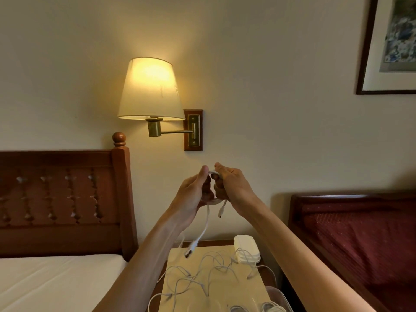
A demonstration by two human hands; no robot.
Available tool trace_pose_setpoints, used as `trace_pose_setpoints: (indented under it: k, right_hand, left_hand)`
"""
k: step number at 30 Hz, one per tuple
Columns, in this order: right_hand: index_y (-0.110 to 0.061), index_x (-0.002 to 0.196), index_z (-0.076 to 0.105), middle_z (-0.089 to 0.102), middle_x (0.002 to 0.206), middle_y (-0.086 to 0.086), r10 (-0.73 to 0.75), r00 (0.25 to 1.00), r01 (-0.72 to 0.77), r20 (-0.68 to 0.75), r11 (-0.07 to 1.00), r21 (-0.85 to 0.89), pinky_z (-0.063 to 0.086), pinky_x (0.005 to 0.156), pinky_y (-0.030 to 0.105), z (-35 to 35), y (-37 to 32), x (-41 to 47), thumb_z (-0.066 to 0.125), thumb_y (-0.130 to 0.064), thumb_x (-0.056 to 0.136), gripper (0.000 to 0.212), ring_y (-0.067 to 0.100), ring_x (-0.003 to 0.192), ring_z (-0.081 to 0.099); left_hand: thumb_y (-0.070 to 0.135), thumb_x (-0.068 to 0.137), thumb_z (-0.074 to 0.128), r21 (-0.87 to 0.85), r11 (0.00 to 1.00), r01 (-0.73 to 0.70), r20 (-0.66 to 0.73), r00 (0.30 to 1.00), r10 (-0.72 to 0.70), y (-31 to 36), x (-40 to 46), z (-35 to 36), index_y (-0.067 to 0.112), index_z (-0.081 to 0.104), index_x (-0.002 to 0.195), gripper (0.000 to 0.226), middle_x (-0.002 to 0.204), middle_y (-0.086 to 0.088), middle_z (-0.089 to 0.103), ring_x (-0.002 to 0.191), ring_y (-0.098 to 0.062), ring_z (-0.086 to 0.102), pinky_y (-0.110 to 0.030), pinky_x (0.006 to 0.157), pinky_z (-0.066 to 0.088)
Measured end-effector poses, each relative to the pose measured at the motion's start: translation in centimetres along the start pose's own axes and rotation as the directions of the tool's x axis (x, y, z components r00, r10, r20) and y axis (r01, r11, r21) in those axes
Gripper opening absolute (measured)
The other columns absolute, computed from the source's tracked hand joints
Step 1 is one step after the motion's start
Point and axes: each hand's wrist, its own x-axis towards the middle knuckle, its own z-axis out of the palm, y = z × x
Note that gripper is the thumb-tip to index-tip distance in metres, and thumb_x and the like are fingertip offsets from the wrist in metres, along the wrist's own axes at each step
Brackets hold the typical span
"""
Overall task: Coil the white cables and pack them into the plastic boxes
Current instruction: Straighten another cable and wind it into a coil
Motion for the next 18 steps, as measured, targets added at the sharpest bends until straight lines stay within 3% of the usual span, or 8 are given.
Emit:
trace_pose_setpoints:
  k: [2,4,7,10,15,18]
  right_hand:
    - [-0.012,0.076,0.056,0.050,0.062,0.000,-0.023,1.000,0.023,0.000,0.998,-0.051,0.044,0.062,0.022,-0.1,0.5,-0.1,0.033,-0.032,0.105,0.042,0.011,0.055,0.048]
    - [-0.014,0.088,0.063,0.063,0.077,0.000,-0.092,0.996,0.086,-0.023,0.979,-0.185,0.051,0.070,0.021,-0.7,1.3,-0.2,0.037,-0.026,0.105,0.034,0.012,0.070,0.060]
    - [-0.017,0.102,0.068,0.067,0.089,-0.002,-0.139,0.990,0.115,-0.040,0.925,-0.361,0.055,0.075,0.024,-2.1,2.5,-0.6,0.048,-0.021,0.101,0.020,0.014,0.085,0.064]
    - [-0.017,0.097,0.071,0.068,0.081,-0.006,-0.144,0.988,0.102,-0.059,0.886,-0.452,0.050,0.065,0.019,-2.8,3.0,-1.3,0.060,-0.023,0.095,0.012,0.007,0.073,0.062]
    - [-0.004,0.097,0.071,0.070,0.081,0.010,-0.018,0.984,0.000,-0.177,0.995,-0.100,0.058,0.067,0.022,-2.8,1.5,-1.1,0.060,-0.014,0.094,0.015,0.014,0.067,0.068]
    - [-0.004,0.100,0.067,0.071,0.084,0.010,-0.053,0.965,0.035,-0.258,0.997,-0.073,0.061,0.074,0.029,-1.7,1.5,-1.2,0.058,-0.010,0.095,0.012,0.017,0.071,0.072]
  left_hand:
    - [0.047,0.100,0.040,0.094,0.994,-0.058,-0.058,0.996,0.064,-0.6,0.4,0.4,0.008,0.066,0.097,0.047,0.084,-0.006,0.067,0.084,-0.021,0.066,-0.033,0.081,0.055]
    - [0.045,0.101,0.037,0.169,0.981,-0.098,-0.123,0.985,0.120,-1.0,0.6,0.3,0.013,0.062,0.081,0.046,0.063,0.008,0.061,0.063,-0.008,0.061,-0.022,0.066,0.048]
    - [0.045,0.101,0.037,0.173,0.981,-0.093,-0.184,0.975,0.124,-1.5,1.0,-0.5,0.019,0.046,0.062,0.048,0.049,0.007,0.036,0.048,-0.010,0.033,-0.031,0.058,0.032]
    - [0.045,0.102,0.036,0.192,0.977,-0.093,-0.214,0.968,0.134,-2.1,1.0,-0.5,0.019,0.044,0.062,0.048,0.051,0.006,0.033,0.050,-0.012,0.030,-0.034,0.057,0.030]
    - [0.044,0.102,0.037,0.275,0.955,-0.113,-0.224,0.958,0.177,-2.9,0.7,0.5,0.020,0.050,0.065,0.047,0.060,-0.005,0.039,0.056,-0.016,0.036,-0.034,0.057,0.031]
    - [0.041,0.103,0.037,0.277,0.953,-0.121,-0.231,0.954,0.189,-2.8,0.9,0.9,0.025,0.053,0.064,0.045,0.062,-0.008,0.041,0.058,-0.018,0.038,-0.034,0.058,0.032]
